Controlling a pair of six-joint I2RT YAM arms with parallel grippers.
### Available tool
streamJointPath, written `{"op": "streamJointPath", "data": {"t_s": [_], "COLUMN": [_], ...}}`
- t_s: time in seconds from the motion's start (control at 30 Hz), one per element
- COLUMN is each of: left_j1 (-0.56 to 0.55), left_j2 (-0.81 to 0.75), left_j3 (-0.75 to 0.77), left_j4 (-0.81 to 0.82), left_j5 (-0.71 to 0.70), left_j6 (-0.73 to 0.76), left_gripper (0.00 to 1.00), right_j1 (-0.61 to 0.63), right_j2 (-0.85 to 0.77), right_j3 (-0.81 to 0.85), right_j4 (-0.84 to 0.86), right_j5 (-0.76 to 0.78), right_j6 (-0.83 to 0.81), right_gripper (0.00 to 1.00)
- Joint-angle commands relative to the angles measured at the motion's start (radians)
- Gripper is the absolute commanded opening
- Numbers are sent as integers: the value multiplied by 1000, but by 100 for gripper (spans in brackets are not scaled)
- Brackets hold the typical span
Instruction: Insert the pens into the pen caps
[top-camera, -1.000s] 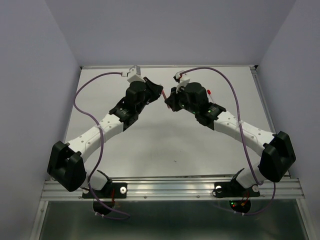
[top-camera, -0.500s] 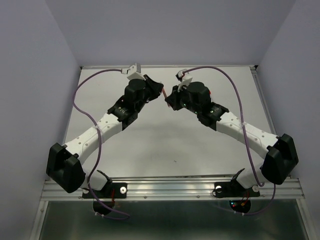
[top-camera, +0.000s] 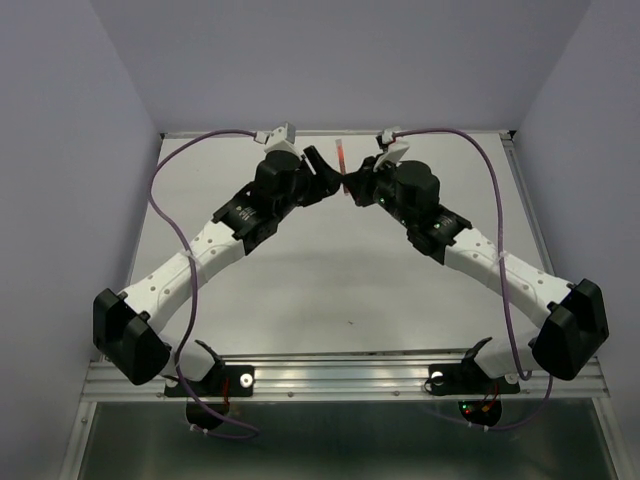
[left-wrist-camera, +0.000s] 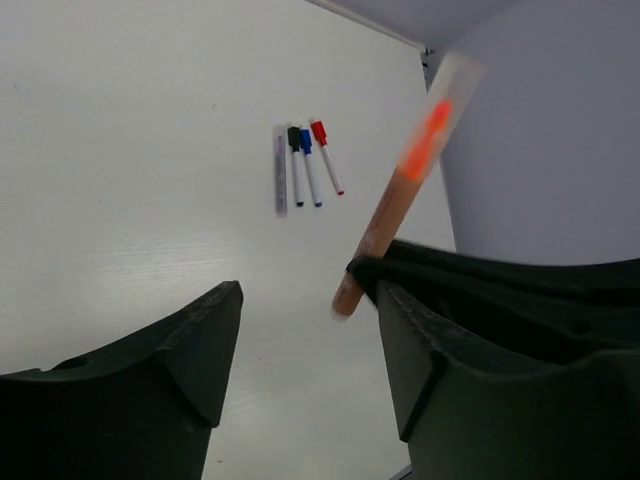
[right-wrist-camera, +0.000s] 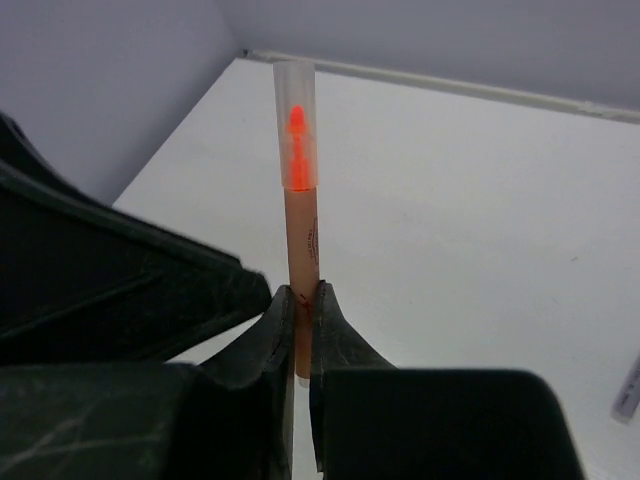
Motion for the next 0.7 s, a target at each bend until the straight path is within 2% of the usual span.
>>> {"op": "streamJointPath", "data": {"t_s": [0.0,0.07,0.27,0.3,0.33,0.43,0.67], "left_j1": [-15,-17,-6,-2,3,31,135], "left_j2": [-45,-73,-180,-194,-218,-257,-280], "left_j3": [36,34,-15,-41,-56,-131,-292], "left_j4": [-109,-105,-151,-161,-170,-217,-289], "left_j5": [37,14,-101,-126,-138,-169,-158], "left_j6": [12,13,19,19,19,13,-16], "left_gripper": [74,75,89,97,99,99,99], "right_j1": [-11,-11,-21,-21,-31,-68,-192], "right_j2": [-41,-37,-27,-24,-18,23,149], "right_j3": [22,19,17,28,34,60,60], "right_j4": [177,164,117,100,63,-24,-126], "right_j5": [92,141,218,244,258,279,190], "right_j6": [12,7,-2,4,15,61,142], "right_gripper": [1,1,1,1,1,1,1]}}
